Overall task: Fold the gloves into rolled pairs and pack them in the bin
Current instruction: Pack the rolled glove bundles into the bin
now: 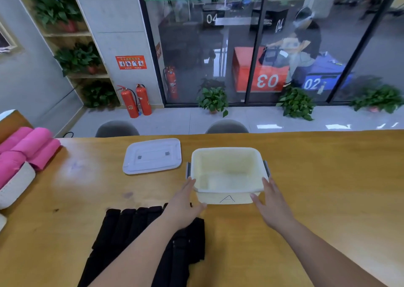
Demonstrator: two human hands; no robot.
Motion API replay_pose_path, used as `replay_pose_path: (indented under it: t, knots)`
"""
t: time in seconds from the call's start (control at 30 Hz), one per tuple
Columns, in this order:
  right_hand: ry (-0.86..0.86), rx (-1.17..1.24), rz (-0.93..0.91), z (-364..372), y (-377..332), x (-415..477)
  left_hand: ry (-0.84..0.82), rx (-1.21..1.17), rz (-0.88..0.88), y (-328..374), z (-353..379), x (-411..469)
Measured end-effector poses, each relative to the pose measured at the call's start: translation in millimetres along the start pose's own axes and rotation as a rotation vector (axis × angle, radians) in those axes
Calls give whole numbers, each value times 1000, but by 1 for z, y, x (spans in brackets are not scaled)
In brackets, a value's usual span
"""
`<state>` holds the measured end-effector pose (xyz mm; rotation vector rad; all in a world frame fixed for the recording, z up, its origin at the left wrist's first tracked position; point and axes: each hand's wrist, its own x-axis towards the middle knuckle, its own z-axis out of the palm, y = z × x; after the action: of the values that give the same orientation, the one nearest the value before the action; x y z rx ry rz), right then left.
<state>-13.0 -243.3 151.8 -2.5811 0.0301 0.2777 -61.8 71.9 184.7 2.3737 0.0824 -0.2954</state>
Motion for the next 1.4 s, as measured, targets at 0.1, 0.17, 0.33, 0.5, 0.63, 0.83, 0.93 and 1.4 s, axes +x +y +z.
replay_pose_path:
  t: [0.1,0.17,0.33,0.5,0.63,0.83,0.93,1.4]
  knots:
    - [30,-3,47,-5,16,-4,-28,-25,24,12,13,1]
    - [41,-26,72,-8,19,-7,-32,-36,33,15,18,2]
    - [170,-139,7,-4,14,-15,23,-40,46,9,27,0]
    - [252,-237,-144,15,-3,-30,21,-36,-10,-13,34,-13]
    - [283,-299,-336,36,-16,-45,7,-19,-79,-36,39,-27]
    - [184,-334,-425,62,-35,-61,-3,4,-136,-56,50,-48]
    - [178,-370,-506,70,-40,-62,-11,27,-138,-61,56,-56]
    - [-306,-361,-530,112,-48,-63,-83,-33,-215,-64,80,-69]
